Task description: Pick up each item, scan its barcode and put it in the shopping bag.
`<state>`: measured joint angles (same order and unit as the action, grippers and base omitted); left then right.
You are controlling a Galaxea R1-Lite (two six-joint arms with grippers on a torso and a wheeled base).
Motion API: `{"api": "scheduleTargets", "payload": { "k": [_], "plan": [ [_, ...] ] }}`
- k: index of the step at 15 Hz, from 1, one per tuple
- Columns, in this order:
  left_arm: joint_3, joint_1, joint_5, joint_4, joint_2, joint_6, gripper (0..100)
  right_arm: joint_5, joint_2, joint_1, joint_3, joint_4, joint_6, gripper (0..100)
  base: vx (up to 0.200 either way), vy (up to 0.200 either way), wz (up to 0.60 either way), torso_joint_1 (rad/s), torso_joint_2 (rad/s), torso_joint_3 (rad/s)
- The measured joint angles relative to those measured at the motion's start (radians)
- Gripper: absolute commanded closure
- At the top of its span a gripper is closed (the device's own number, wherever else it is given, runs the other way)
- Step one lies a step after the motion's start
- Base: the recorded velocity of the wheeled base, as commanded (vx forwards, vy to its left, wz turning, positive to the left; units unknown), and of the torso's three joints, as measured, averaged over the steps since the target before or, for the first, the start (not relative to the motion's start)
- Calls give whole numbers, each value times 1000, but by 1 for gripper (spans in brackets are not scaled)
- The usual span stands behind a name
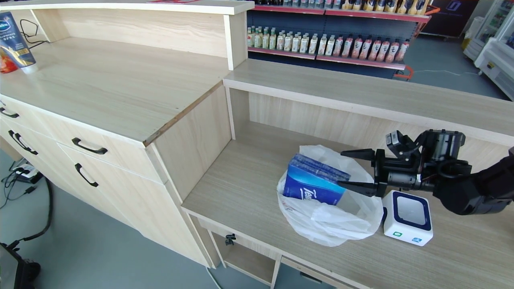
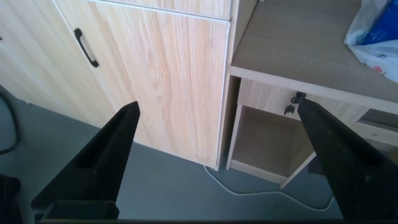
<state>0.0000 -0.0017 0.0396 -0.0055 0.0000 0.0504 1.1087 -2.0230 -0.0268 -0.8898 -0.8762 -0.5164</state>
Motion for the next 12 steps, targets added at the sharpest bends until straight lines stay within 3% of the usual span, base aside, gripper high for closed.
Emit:
{"api": "scheduleTargets", "payload": {
  "k": [9, 10, 12],
  "plan": [
    [0, 0, 0, 0, 0, 0, 0, -13, 189, 51, -40, 9, 5, 0, 0, 0, 0, 0, 0, 0],
    [0, 0, 0, 0, 0, 0, 0, -57, 242, 78, -33, 31, 5, 0, 0, 0, 0, 0, 0, 0],
    [0, 0, 0, 0, 0, 0, 0, -303, 358, 136, -11, 131, 7, 0, 0, 0, 0, 0, 0, 0]
  ]
}}
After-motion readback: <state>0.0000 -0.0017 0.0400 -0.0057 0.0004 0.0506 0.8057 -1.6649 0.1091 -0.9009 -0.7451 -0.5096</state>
